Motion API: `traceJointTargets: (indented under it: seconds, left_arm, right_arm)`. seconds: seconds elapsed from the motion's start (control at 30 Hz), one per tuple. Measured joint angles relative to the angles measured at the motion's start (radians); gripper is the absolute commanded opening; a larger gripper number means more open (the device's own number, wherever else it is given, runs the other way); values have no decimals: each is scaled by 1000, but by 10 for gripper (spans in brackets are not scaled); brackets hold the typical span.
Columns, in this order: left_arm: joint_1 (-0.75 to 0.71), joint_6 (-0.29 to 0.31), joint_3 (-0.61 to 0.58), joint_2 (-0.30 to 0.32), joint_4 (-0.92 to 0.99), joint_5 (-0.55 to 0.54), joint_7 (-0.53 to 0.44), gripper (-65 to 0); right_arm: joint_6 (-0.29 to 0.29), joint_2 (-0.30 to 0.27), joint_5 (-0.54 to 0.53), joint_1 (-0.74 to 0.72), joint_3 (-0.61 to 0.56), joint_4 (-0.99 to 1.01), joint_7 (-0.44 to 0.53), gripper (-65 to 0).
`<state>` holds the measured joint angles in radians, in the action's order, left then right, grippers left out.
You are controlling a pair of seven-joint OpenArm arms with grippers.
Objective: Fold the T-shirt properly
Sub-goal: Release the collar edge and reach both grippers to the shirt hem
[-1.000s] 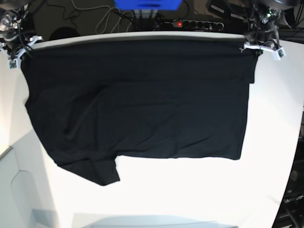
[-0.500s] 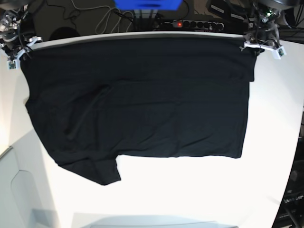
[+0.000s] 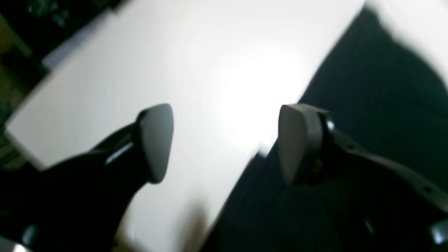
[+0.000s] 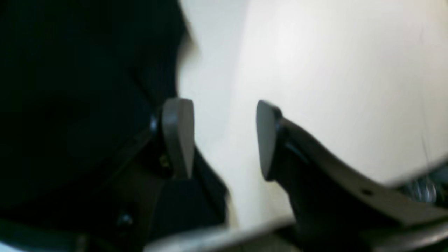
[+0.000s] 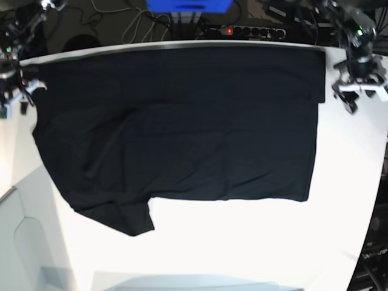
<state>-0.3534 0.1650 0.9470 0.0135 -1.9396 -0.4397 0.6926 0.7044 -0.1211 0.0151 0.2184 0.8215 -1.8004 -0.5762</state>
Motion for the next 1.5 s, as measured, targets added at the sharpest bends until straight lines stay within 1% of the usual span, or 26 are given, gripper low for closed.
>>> traceJointTargets:
  seconds: [0.07,0.13,0.23,0.33,0.4,0.53,0.57,0.6,0.67,0.7,0.73,0.8,0.9,1.0,1.1,1.27,1.33,1.4,1.5]
  left_arm:
    - [65,1,-7,0,13,-1,-5,-200]
    - [129,2,-32,7,34,1,9,-200]
    - [211,-6,-93,62,92,-3,-2,-200]
    - [287,-4,-168,122,192,2,-6,-200]
    - [335,0,-209,145,276,-1,-9,-198]
    - [425,-2,-274,197,437,0,-11,-197]
    - [449,-7,-294,214,477,-1,-14,-197]
    - [471,-6,-309,226,514,1,-17,-197]
    - [523,-5,-343,247,592,2,-15,-197]
    - [542,-3,-359,252,624,1,-20,-197]
    - [562,-5,-372,258,657,0,-35,-197]
    - [592,-11,-405,270,712,0,-100,-197]
    - [612,-8,-472,295,782,-2,-182,-197]
    - [632,-11,-532,317,863,0,-237,-197]
    - [666,-11,-561,323,941,0,-281,-197]
    - [726,-11,-627,339,1074,-2,-332,-197]
    - [749,-11,-650,337,1124,0,-346,-197]
    - [773,-11,-694,346,1169,-2,-369,-197]
    - [821,-11,-763,355,1239,-5,-406,-197]
  right_arm:
    - [-3,-4,6,-66,-69,25,-1,-351]
    - [-1,-27,-5,-131,-146,57,0,-351]
    - [-2,-62,-4,-257,-227,156,12,-351]
    - [-3,-85,0,-409,-277,334,0,-351]
    - [-5,-103,5,-515,-296,473,4,-351]
    - [-7,-164,6,-707,-328,787,28,-351]
    - [-7,-182,6,-753,-337,876,43,-350]
    - [-9,-198,7,-789,-348,954,85,-346]
    - [-78,-221,2,-843,-383,1113,215,-323]
    - [-113,-229,3,-858,-405,1173,267,-316]
    - [-130,-235,5,-871,-426,1228,313,-312]
    - [-166,-243,5,-877,-469,1300,386,-310]
    - [-224,-248,6,-874,-519,1361,460,-310]
    - [-260,-255,5,-872,-554,1374,507,-310]
    - [-307,-254,4,-867,-565,1373,518,-309]
    - [-310,-252,5,-829,-565,1375,513,-309]
    - [-311,-249,3,-815,-565,1375,541,-309]
    - [-313,-243,3,-813,-565,1374,537,-309]
    - [-314,-235,-3,-802,-565,1371,556,-314]
